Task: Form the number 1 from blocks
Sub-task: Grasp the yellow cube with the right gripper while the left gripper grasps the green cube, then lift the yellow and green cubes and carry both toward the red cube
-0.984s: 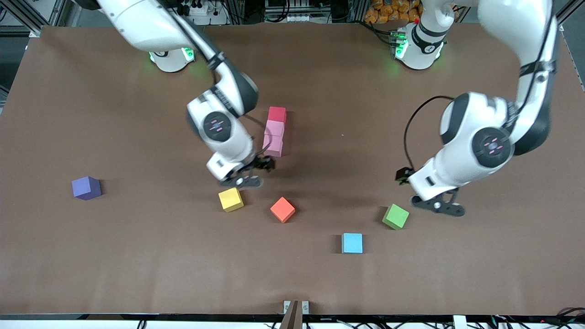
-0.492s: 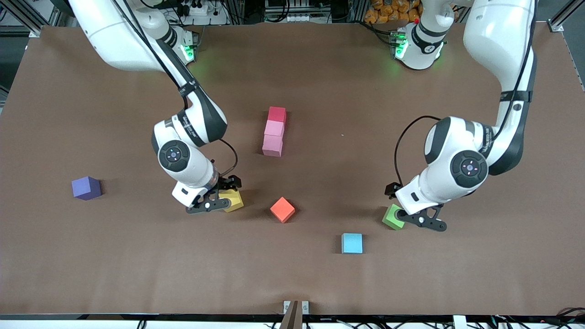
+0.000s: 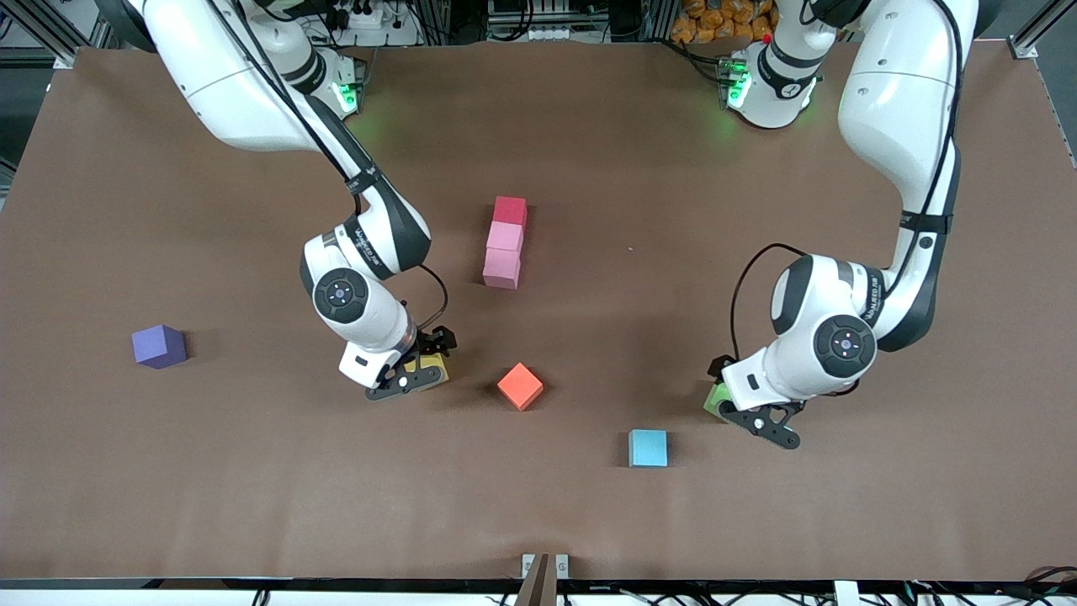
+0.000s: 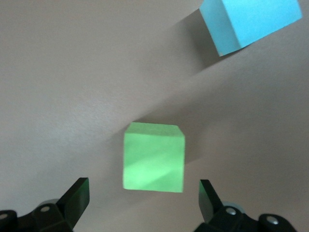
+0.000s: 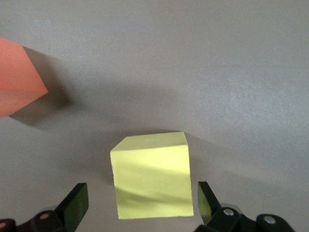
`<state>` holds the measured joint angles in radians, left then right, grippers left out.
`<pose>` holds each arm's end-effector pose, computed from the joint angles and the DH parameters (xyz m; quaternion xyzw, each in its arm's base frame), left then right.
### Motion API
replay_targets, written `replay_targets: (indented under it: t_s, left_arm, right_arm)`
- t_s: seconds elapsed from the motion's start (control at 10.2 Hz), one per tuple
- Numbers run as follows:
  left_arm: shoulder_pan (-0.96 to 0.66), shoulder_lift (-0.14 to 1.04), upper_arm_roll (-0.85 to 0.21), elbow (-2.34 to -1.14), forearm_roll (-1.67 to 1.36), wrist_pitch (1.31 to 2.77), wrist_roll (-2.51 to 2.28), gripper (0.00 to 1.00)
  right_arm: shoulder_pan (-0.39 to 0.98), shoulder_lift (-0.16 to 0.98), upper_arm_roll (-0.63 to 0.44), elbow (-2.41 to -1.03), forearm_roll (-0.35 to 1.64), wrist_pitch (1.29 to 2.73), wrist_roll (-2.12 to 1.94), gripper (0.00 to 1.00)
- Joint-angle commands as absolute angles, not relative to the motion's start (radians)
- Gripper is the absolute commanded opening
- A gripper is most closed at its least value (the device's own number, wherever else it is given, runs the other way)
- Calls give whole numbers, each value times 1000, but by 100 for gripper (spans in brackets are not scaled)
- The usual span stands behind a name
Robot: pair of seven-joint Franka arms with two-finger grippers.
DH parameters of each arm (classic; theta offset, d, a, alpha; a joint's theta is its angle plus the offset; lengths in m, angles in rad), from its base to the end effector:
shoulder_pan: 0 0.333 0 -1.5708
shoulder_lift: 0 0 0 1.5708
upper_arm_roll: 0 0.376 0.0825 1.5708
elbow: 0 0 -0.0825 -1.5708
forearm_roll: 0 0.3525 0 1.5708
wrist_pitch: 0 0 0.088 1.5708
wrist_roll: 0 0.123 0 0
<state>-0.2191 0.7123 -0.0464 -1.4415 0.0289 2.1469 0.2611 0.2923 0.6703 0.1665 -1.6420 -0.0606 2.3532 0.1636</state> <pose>0.7117 -0.1838 0.3152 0.9649 -0.2625 -0.0031 0.0031 0.6434 0.2936 0.2848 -0.9881 -0.1488 -0.0153 0.0355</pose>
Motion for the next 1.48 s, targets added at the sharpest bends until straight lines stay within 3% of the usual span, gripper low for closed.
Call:
replay_targets:
  t_s: [0.0, 0.59, 0.79, 0.98, 1.08, 1.38]
  left_arm:
    - [-218, 732, -43, -1411, 43, 2157, 324, 100]
    - [-221, 762, -43, -1410, 43, 2169, 324, 100]
    - [-227, 778, -43, -1410, 43, 2171, 316, 100]
    - [-239, 793, -43, -1413, 44, 2191, 276, 100]
    - [-245, 802, -43, -1413, 44, 2203, 267, 100]
    - [-250, 824, -43, -1411, 44, 2233, 247, 100]
  right_arm:
    - [295, 695, 170, -1620, -90, 2373, 146, 100]
    - [295, 712, 170, -1627, -153, 2423, 147, 100]
    - [295, 712, 170, -1640, -155, 2428, 146, 82]
    - [295, 715, 169, -1673, -169, 2471, 147, 76]
    - [293, 718, 167, -1699, -176, 2509, 147, 67]
    - [290, 709, 167, -1709, -184, 2502, 163, 0]
